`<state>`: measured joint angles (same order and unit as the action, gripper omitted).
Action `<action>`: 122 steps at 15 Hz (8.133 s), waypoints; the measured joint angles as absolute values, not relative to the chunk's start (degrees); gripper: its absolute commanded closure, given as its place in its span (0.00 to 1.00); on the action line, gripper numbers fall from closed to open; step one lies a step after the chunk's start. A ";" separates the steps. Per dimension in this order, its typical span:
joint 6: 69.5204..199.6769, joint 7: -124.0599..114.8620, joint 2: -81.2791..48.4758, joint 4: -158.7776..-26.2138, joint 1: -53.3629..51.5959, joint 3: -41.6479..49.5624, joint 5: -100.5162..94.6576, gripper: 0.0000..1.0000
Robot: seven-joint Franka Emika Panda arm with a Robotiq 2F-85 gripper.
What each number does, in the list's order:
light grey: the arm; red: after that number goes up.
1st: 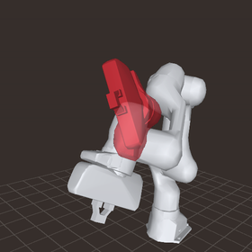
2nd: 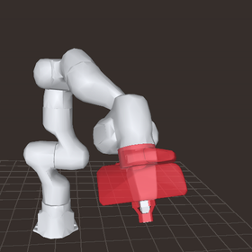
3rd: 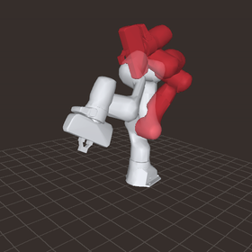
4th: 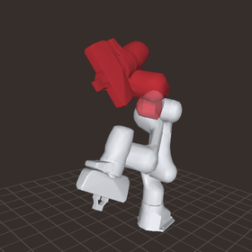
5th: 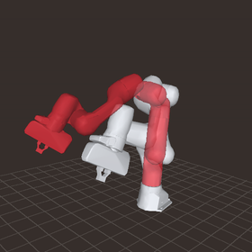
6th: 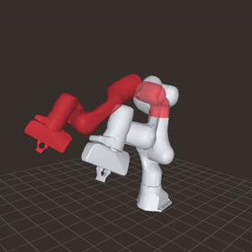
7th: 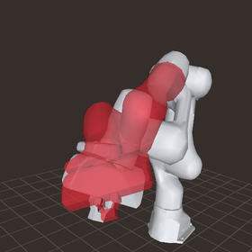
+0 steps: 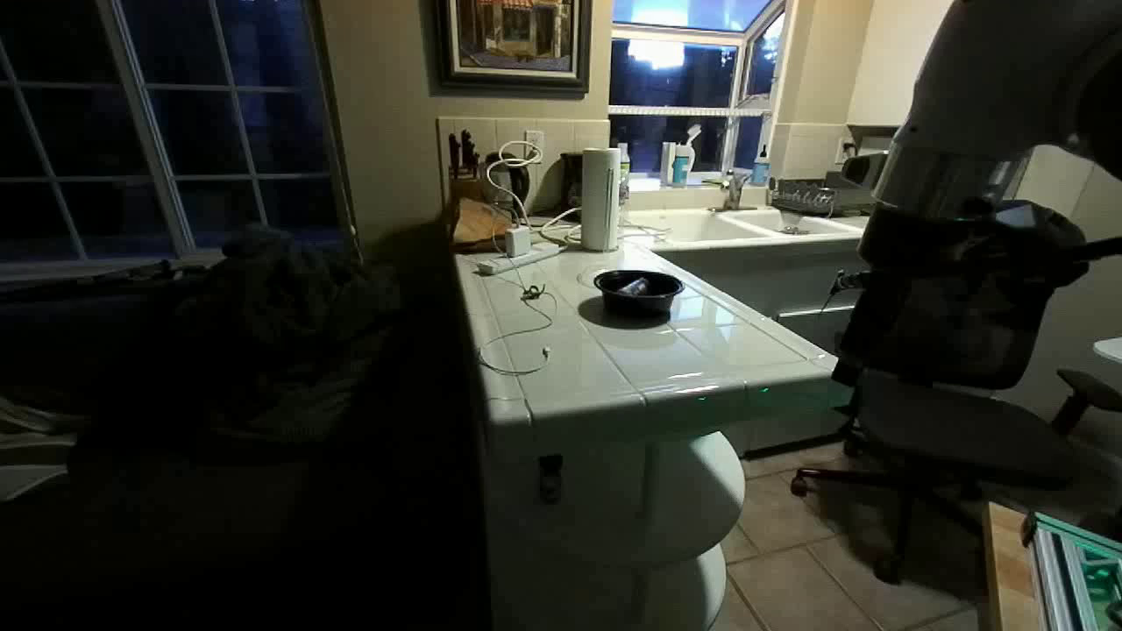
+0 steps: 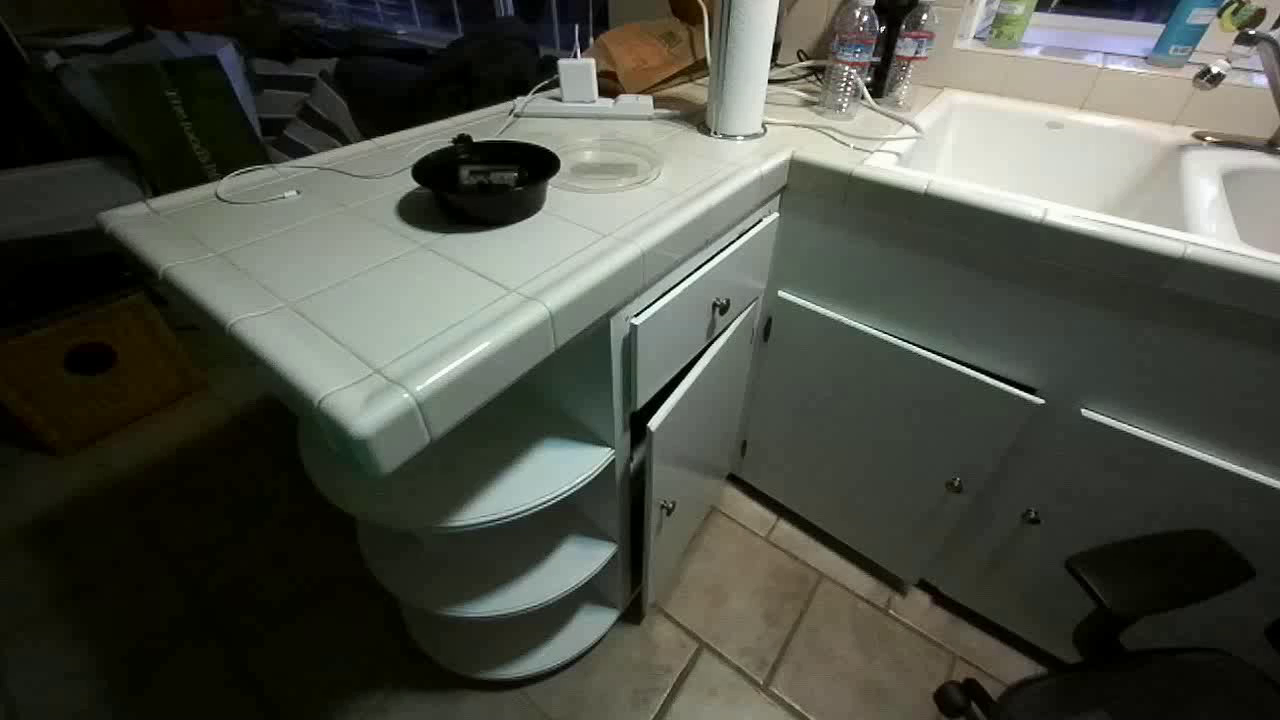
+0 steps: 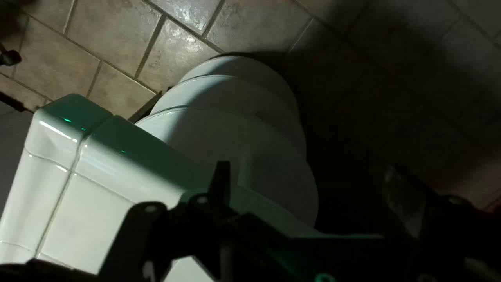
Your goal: Move the bowl to one of the bottom shelves.
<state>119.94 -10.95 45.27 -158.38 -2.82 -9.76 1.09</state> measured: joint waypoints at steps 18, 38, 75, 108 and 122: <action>120.15 -14.05 39.15 -153.07 6.75 1.19 2.83 0.00; 120.03 -28.14 23.26 -137.89 10.94 2.68 5.54 0.00; 128.01 -46.66 -26.19 -94.45 11.20 9.89 16.99 1.00; 153.60 -47.13 10.15 -145.95 26.61 18.52 33.42 0.98; 167.21 -46.37 -8.06 -145.15 24.29 16.99 46.45 0.98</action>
